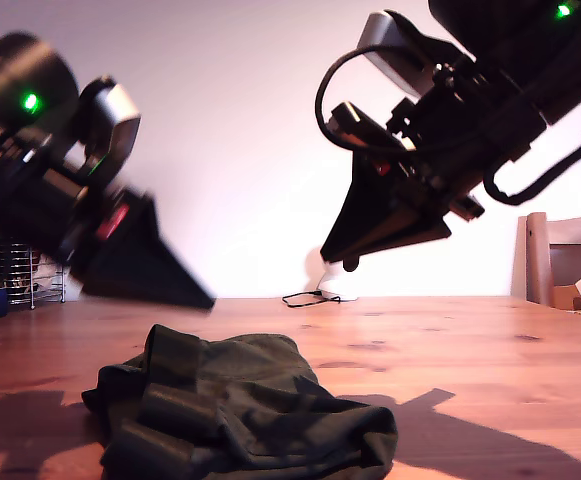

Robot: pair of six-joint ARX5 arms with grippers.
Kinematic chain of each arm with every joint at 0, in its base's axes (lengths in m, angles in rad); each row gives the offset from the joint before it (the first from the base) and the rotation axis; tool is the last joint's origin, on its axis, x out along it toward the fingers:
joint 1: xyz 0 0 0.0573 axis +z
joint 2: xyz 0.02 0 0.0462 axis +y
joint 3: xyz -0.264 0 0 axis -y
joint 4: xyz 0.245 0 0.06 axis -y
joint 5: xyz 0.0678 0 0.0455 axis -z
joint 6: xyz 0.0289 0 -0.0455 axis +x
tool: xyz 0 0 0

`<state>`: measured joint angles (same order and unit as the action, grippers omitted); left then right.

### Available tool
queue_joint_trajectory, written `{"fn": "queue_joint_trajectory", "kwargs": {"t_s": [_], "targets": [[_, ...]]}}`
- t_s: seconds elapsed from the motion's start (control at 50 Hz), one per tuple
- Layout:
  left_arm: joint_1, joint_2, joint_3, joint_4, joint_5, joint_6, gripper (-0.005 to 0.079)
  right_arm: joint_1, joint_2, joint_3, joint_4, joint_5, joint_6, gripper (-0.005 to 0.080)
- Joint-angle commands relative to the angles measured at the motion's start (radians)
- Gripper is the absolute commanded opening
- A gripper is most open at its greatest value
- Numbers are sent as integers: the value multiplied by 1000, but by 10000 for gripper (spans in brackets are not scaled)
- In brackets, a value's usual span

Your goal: Fold the underwear in front of you. After folding it, place it to the left side.

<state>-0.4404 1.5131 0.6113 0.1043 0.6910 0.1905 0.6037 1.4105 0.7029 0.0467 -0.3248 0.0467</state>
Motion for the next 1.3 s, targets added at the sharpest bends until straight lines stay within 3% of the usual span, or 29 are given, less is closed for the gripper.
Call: {"fn": "queue_joint_trajectory", "kwargs": {"t_s": [0.0, 0.24, 0.38, 0.8, 0.94, 1.14, 1.28], "targets": [[-2, 15, -15, 9, 15, 46, -20, 5, 6, -17, 26, -9, 4, -11], [-17, 123, -14, 52, 83, 122, -21, 4, 6, -17, 55, -17, 10, -11], [-31, 184, -5, 50, 59, 133, -21, 4, 6, -17, 64, -17, 10, -11], [-2, 213, 12, -164, -368, 250, -21, 2, 6, -17, 66, -17, 9, -11], [34, 213, 12, -239, -460, 266, -21, 2, 6, -17, 64, -17, 8, -11], [94, 213, 12, -302, -711, 319, -21, -15, 6, -17, 64, -26, 5, -11], [157, 213, 13, -365, -817, 319, -21, -45, 6, -17, 65, -44, 5, -11]]}}
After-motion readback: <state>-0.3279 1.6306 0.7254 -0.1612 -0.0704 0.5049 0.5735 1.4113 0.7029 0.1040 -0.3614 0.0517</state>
